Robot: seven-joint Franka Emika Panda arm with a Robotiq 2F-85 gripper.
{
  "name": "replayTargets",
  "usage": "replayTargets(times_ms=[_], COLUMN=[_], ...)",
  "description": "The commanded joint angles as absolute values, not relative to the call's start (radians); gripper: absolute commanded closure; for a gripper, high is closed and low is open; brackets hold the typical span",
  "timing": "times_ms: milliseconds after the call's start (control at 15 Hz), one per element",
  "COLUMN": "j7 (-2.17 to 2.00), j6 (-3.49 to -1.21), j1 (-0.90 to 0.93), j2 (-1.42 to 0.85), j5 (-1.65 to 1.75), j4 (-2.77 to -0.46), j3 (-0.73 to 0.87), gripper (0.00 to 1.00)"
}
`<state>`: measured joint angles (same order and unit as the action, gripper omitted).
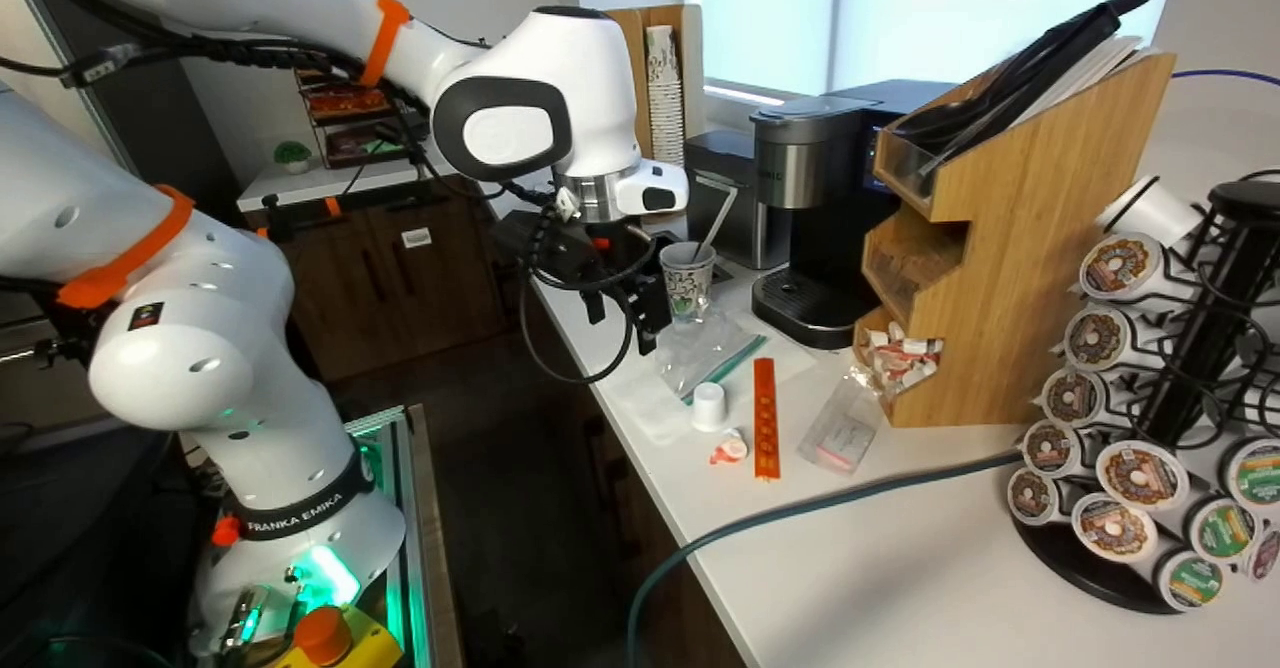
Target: Put the orange object inside the cup
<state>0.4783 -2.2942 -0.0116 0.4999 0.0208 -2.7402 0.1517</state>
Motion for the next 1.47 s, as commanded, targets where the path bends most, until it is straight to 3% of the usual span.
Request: replayTargets(times_ms=[0, 267, 400, 600, 1133, 1400], j7=[0.730, 1.020, 0.994, 1.095, 1.411, 1.385], j6=[-2.243, -2.199, -2.225, -2.185, -2.372, -2.347], j1=[0.051, 0.156, 0.064, 0.058, -0.053, -0.085], j2=[0.487, 0.432, 0.452, 0.408, 0.201, 0.249], j5=[-0.026, -0.078, -0.112, -0.186, -0.165, -0.164], j4=[-2.701, -2.597, -2.633, -2.569, -2.536, -2.562], j3=[0.272, 0.482, 0.393, 0.420, 0.437, 0.382], gripper=[0.00, 0.00, 0.00, 0.00, 0.00, 0.00])
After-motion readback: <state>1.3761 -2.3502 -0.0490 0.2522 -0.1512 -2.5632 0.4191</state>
